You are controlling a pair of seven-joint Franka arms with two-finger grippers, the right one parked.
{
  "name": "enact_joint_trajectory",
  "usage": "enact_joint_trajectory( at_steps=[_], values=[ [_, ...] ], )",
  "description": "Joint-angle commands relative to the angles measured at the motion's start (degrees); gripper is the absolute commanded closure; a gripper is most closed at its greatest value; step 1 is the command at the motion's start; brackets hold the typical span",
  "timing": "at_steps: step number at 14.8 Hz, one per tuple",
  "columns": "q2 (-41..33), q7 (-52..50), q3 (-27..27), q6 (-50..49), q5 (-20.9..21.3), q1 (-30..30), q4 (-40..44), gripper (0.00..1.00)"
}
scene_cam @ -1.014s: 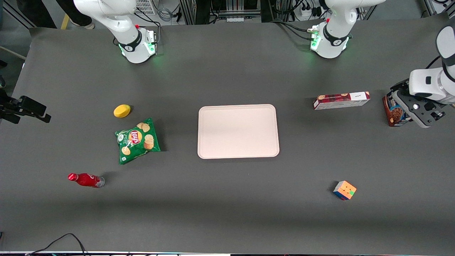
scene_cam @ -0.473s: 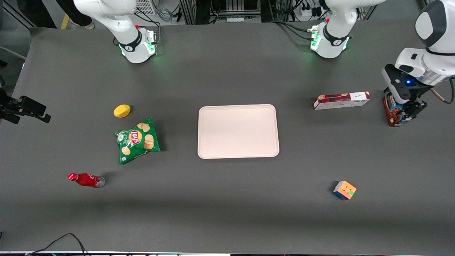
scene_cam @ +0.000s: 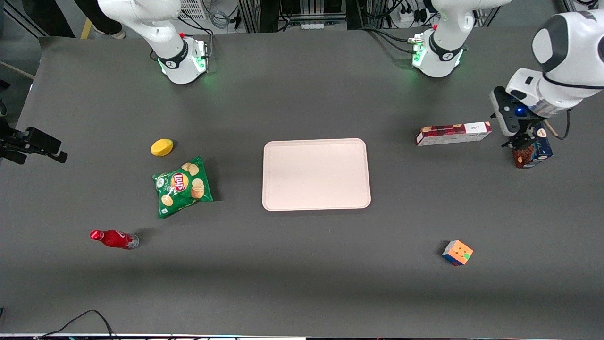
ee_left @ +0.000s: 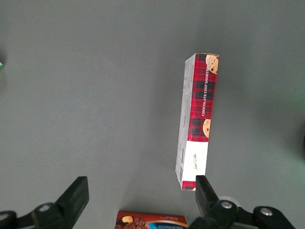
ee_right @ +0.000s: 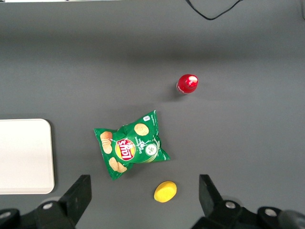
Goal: Place red cookie box on tray
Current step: 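Raise the left gripper and move it toward the red plaid cookie box, then lower the open left gripper over the red plaid box's middle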
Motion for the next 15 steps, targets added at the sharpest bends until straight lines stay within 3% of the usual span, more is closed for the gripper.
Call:
enact_joint_trajectory(
  at_steps=[1,8,15],
  values=[
    [-1.98,0.53,-0.06,7.73,-0.96,-0.41,-8.03,0.00],
    [-2.24,0.62,-0.32,11.19,-3.77,-0.85,-16.57,0.00],
    [-3.74,0.71,-0.32,21.80,-4.65,-1.73,-26.94,0.00]
  ],
)
